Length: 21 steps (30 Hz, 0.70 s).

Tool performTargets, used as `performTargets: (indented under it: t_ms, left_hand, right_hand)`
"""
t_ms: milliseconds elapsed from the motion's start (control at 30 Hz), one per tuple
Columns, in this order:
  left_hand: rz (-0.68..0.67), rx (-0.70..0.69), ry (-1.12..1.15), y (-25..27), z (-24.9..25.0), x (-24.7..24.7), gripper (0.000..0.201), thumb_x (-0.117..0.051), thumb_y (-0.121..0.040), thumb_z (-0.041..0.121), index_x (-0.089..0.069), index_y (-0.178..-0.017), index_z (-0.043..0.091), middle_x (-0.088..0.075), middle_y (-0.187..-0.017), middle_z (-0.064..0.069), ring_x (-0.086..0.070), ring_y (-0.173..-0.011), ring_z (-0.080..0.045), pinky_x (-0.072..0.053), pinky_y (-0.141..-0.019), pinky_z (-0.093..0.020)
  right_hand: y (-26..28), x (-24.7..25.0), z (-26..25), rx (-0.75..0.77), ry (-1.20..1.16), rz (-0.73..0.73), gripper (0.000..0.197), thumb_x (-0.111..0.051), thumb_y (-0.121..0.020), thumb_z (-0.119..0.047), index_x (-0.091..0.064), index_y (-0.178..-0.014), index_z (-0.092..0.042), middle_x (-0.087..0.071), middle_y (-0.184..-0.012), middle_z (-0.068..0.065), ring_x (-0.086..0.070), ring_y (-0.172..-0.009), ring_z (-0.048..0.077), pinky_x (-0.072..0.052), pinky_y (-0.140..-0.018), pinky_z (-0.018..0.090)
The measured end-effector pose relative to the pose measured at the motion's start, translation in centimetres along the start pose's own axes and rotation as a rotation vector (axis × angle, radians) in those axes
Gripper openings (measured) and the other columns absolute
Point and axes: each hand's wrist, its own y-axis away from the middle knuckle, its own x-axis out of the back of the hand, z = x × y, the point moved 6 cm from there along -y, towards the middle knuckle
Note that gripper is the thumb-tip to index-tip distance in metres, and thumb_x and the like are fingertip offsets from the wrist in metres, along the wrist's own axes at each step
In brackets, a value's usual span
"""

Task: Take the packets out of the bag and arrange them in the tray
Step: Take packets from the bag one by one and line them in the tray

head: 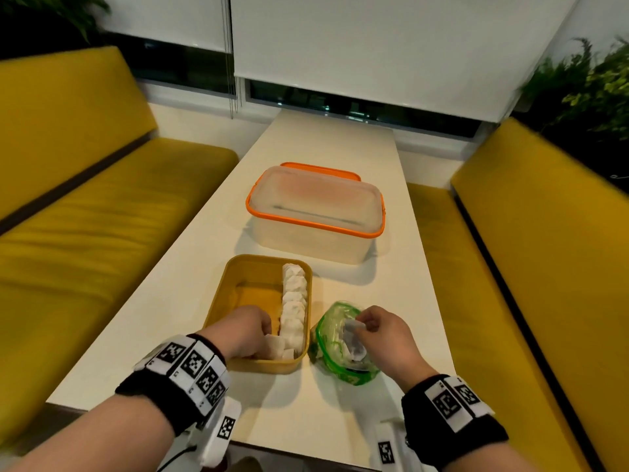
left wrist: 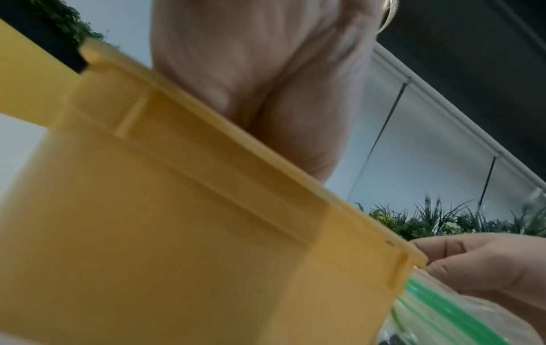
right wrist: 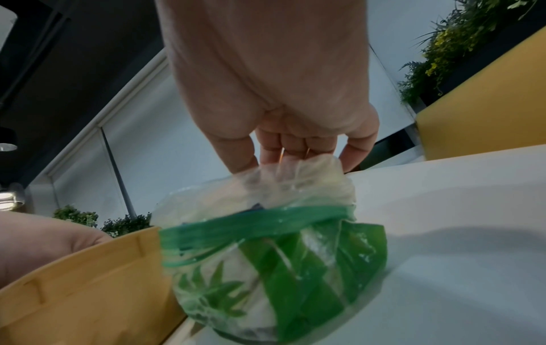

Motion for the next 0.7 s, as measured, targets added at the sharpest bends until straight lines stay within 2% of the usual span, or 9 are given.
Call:
performTargets:
  t_ms: [100, 233, 267, 400, 533, 633, 700]
  left_hand:
    - [0.02, -0.028, 0.097, 0.1, 0.0, 0.2, 0.014, -0.071, -0.077, 0.017, -0.059, -0.074, 0.025, -0.059, -0.073, 0.006, -0.055, -0.065, -0.008, -0.04, -0.051, -0.018]
    - [0.021, -0.063, 0.329, 0.3, 0.3, 0.2, 0.017, -0.072, -0.075, 0.006, -0.061, -0.073, 0.019, -0.063, -0.072, 0.0, -0.065, -0.064, -0.015, -0.054, -0.06, -0.024]
    - [0.011, -0.076, 0.318, 0.3, 0.4, -0.1, 0.017, -0.074, -0.074, 0.007, -0.062, -0.074, 0.019, -0.063, -0.072, 0.0, -0.064, -0.066, -0.015, -0.054, -0.061, -0.024]
    - [0.002, -0.102, 0.154, 0.2, 0.8, -0.5, 0.015, -0.074, -0.074, 0.025, -0.059, -0.073, 0.024, -0.06, -0.071, 0.006, -0.054, -0.068, -0.011, -0.04, -0.055, -0.021]
    - [-0.006, -0.109, 0.065, 0.1, 1.5, -0.7, 0.012, -0.068, -0.08, 0.028, -0.058, -0.075, 0.026, -0.061, -0.08, 0.004, -0.057, -0.08, -0.016, -0.042, -0.064, -0.023]
    - [0.024, -0.121, 0.025, 0.2, 1.9, -0.6, 0.014, -0.066, -0.082, 0.032, -0.055, -0.076, 0.026, -0.057, -0.077, 0.007, -0.055, -0.08, -0.016, -0.038, -0.06, -0.022]
    - [0.04, -0.125, 0.023, 0.4, 1.7, -0.4, 0.019, -0.069, -0.079, 0.036, -0.053, -0.075, 0.028, -0.056, -0.078, 0.009, -0.053, -0.077, -0.013, -0.037, -0.058, -0.022]
  right_hand:
    - [0.1, 0.0, 0.1, -0.007, -0.004, 0.007, 0.011, -0.063, -0.08, -0.03, -0.055, -0.074, -0.033, -0.067, -0.077, -0.009, -0.062, -0.082, 0.02, -0.05, -0.082, 0.042]
    - [0.3, 0.0, 0.0, -0.011, -0.026, 0.011, 0.006, -0.064, -0.081, -0.031, -0.059, -0.078, -0.03, -0.066, -0.076, -0.008, -0.062, -0.082, 0.02, -0.05, -0.082, 0.041]
    - [0.3, 0.0, 0.1, -0.014, -0.03, 0.012, 0.006, -0.065, -0.081, -0.031, -0.06, -0.08, -0.028, -0.066, -0.075, -0.007, -0.062, -0.081, 0.02, -0.05, -0.082, 0.04]
    - [0.4, 0.1, -0.1, -0.014, -0.034, 0.015, 0.008, -0.066, -0.081, -0.032, -0.061, -0.081, -0.026, -0.067, -0.074, -0.008, -0.063, -0.081, 0.019, -0.051, -0.082, 0.04]
    - [0.8, 0.3, -0.5, -0.023, -0.043, 0.016, 0.013, -0.068, -0.081, -0.036, -0.061, -0.078, -0.025, -0.066, -0.074, -0.009, -0.062, -0.08, 0.02, -0.051, -0.08, 0.039]
    - [1.0, 0.4, -0.7, -0.039, -0.033, 0.028, 0.017, -0.067, -0.081, -0.039, -0.058, -0.074, -0.026, -0.064, -0.071, -0.01, -0.061, -0.079, 0.019, -0.049, -0.083, 0.04]
    - [1.3, 1.0, -1.0, -0.053, 0.016, 0.064, 0.02, -0.064, -0.083, -0.043, -0.056, -0.073, -0.027, -0.063, -0.07, -0.013, -0.059, -0.078, 0.014, -0.042, -0.085, 0.037]
